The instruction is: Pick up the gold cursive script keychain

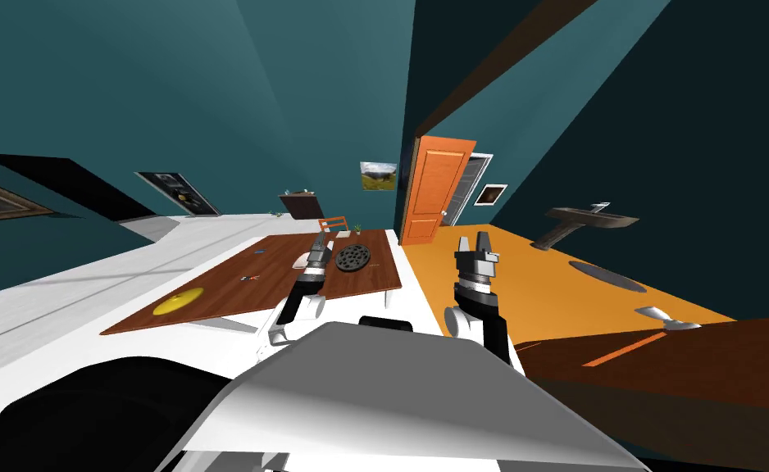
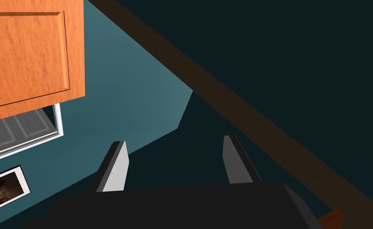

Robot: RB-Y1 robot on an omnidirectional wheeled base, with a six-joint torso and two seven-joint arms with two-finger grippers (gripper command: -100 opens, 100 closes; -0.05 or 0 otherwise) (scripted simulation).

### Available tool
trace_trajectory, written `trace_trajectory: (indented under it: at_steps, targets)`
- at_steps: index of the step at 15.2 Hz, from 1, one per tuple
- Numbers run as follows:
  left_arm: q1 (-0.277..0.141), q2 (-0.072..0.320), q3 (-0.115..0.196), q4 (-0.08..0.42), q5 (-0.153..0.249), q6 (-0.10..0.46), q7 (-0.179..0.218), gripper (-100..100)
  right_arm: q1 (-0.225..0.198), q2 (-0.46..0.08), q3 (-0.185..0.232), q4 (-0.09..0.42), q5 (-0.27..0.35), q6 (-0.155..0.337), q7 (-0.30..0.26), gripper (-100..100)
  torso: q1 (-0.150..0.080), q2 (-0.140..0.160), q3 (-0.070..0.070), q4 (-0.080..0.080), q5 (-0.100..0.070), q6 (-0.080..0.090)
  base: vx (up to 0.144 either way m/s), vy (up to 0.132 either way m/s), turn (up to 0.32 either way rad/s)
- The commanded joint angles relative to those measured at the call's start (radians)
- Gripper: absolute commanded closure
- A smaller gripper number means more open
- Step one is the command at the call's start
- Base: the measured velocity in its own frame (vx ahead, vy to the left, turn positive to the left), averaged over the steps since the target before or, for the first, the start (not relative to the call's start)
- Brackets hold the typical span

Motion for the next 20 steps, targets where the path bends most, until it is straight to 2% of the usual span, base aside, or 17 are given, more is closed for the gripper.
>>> trace_trajectory:
  at_steps: [1,2,3,4,5,7,8,9,10,11,12,13,14,15,17,18,20]
  targets:
    - [-0.009,0.017,0.018,0.040,0.012,0.039,-0.007,-100,0.000,0.000,0.000,0.000,0.000,0.000,0.000,0,0.000,0.000,0.000,0.000,0.000,0.000,-0.008,-0.057,-0.183]
    - [-0.009,0.017,0.018,0.040,0.012,0.039,-0.007,-100,0.000,0.000,0.000,0.000,0.000,0.000,0.000,0,0.000,0.000,0.000,0.000,0.000,0.000,-0.010,-0.041,-0.046]
    - [-0.015,0.037,0.041,0.074,0.028,0.080,-0.015,-100,0.000,0.000,0.000,0.000,0.000,0.000,0.000,0,0.001,0.000,0.000,0.000,0.000,-0.001,-0.013,-0.050,-0.129]
    - [-0.015,0.037,0.041,0.081,0.028,0.081,-0.015,-100,0.000,0.000,0.000,0.000,0.000,0.000,0.000,0,0.001,0.000,0.000,0.000,0.000,0.000,-0.018,-0.050,-0.163]
    - [-0.022,0.057,0.065,0.114,0.045,0.121,-0.024,-100,0.000,0.000,0.000,0.000,0.000,0.000,0.000,0,0.001,0.000,0.000,0.000,0.000,0.000,-0.019,-0.066,-0.240]
    - [-0.022,0.057,0.065,0.125,0.045,0.126,-0.024,-100,0.000,0.000,0.000,0.000,0.000,0.000,0.000,0,0.000,0.000,0.000,0.000,0.000,0.000,-0.011,-0.059,-0.115]
    - [-0.029,0.077,0.091,0.153,0.062,0.173,-0.033,-100,0.000,0.000,0.000,0.000,0.000,0.000,0.000,0,0.000,0.000,0.000,0.000,0.000,-0.001,-0.004,-0.055,-0.183]
    - [-0.029,0.077,0.091,0.171,0.062,0.173,-0.033,-100,0.000,0.000,0.000,0.000,0.000,0.000,0.000,0,0.000,0.000,0.000,0.000,0.000,0.000,0.001,-0.054,-0.191]
    - [-0.036,0.097,0.117,0.197,0.081,0.202,-0.043,-100,0.000,0.000,0.000,0.000,0.000,0.000,0.000,0,0.001,0.000,0.000,0.000,0.000,0.000,-0.005,-0.065,-0.237]
    - [-0.036,0.097,0.117,0.218,0.081,0.223,-0.043,-100,0.000,0.000,0.000,0.000,0.000,0.000,0.000,0,0.000,0.000,0.000,0.000,0.000,0.000,-0.008,-0.071,-0.206]
    - [-0.036,0.097,0.117,0.219,0.081,0.223,-0.043,-100,0.000,0.000,0.000,0.000,0.000,0.000,0.000,0,0.000,0.000,0.000,0.000,0.000,0.000,-0.002,-0.052,-0.057]
    - [-0.043,0.117,0.144,0.259,0.100,0.268,-0.053,-100,0.000,0.000,0.000,0.000,0.000,0.000,0.000,0,0.000,0.000,0.000,0.000,0.000,-0.001,0.002,-0.059,-0.184]
    - [-0.043,0.117,0.144,0.268,0.100,0.274,-0.053,-100,0.000,0.000,0.000,0.000,0.000,0.000,0.000,0,0.000,0.000,0.000,0.000,0.000,0.000,0.004,-0.058,-0.184]
    - [-0.051,0.137,0.173,0.315,0.120,0.299,-0.063,-100,0.000,0.000,0.000,0.000,0.000,0.000,0.000,0,0.000,-0.001,0.000,0.000,0.000,0.000,0.003,-0.083,-0.258]
    - [-0.051,0.137,0.173,0.320,0.120,0.327,-0.063,-100,0.000,0.000,0.000,0.000,0.000,0.000,0.000,0,-0.001,-0.001,0.000,0.000,0.000,0.000,0.007,-0.071,-0.143]
    - [-0.058,0.156,0.202,0.357,0.140,0.362,-0.074,-100,0.000,0.000,0.000,0.000,0.000,0.000,0.000,0,-0.001,0.000,0.000,0.000,0.000,-0.001,0.009,-0.063,-0.175]
    - [-0.058,0.156,0.202,0.372,0.140,0.381,-0.074,-100,0.000,0.000,0.000,0.000,0.000,0.000,0.000,0,0.000,-0.001,-0.001,0.000,0.000,0.000,0.008,-0.051,-0.157]
